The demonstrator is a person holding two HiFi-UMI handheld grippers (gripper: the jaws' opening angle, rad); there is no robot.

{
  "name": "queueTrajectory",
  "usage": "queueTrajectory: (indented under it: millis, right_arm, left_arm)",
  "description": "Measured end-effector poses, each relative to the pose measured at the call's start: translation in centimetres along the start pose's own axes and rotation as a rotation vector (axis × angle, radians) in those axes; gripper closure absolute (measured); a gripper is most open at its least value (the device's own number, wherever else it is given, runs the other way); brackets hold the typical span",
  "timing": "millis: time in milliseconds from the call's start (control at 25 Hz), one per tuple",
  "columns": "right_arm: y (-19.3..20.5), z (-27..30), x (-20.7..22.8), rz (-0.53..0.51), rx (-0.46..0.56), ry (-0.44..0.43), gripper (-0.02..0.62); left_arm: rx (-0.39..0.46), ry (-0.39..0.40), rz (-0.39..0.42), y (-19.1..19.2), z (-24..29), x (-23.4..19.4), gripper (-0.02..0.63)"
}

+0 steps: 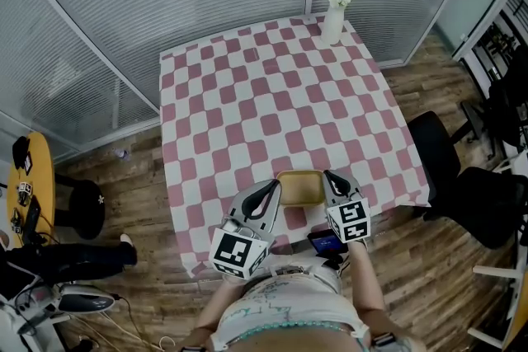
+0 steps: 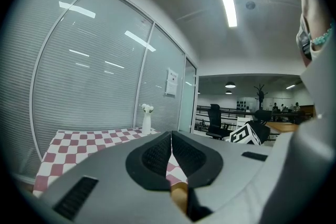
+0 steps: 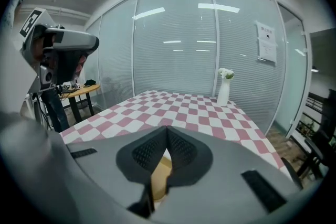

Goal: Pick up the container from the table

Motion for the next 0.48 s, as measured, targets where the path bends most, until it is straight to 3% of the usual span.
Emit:
queueTrajectory:
  millis: [480]
  right_arm:
    - [4.8, 1.8, 0.2, -0.060, -0.147, -0.046, 0.601]
  left_arm:
    - [-0.019, -0.019, -0.002, 0.5, -0.2, -0.5, 0.589]
Point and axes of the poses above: the fingertips, and each gripper's own axes: z forward along the fingers, x to its right, y out of its underside, the point moved 1 cm from there along -z, backward along the fingers, and after that the axes turned 7 degrees about -z, right-handed, at the moved point
